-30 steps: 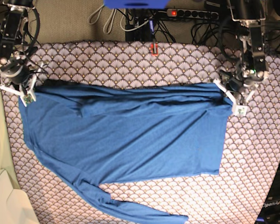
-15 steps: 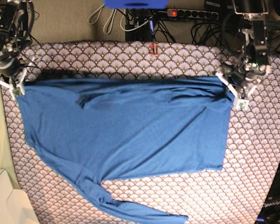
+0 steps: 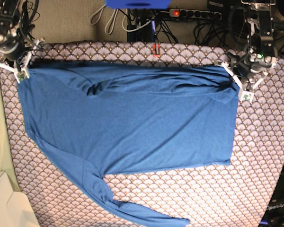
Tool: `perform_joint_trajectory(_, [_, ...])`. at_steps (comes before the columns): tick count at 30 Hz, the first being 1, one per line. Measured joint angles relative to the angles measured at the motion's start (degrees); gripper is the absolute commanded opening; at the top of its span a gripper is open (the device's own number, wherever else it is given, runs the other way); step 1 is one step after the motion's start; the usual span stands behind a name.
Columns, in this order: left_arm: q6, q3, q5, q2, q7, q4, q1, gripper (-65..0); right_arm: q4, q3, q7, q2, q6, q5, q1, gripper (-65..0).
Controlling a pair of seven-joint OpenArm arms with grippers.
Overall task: Fold the T-shirt properly
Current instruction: 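Hold the collar-edge corners and spread both grippers apart to flatten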
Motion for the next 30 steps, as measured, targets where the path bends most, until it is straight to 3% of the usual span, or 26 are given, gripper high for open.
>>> perform_joint_trajectory(5, [0.1, -0.1, 0.0, -0.2, -1.4, 0.4, 2.0, -64.6, 3.8, 0.0, -0.1, -2.3, 0.0, -0.2, -2.7, -65.0])
perform_joint_trajectory(17, [-0.2, -0.1, -1.4, -4.2, -1.9, 0.6, 5.0, -64.6, 4.3, 1.6, 0.4, -1.9, 0.0, 0.3, -3.2, -65.0])
perform_joint_trajectory(30, [-0.2, -0.1, -1.3, -4.2, -2.3, 0.7, 5.6, -64.5, 4.2, 1.8, 0.6, -1.9, 0.1, 0.3, -4.3, -65.0])
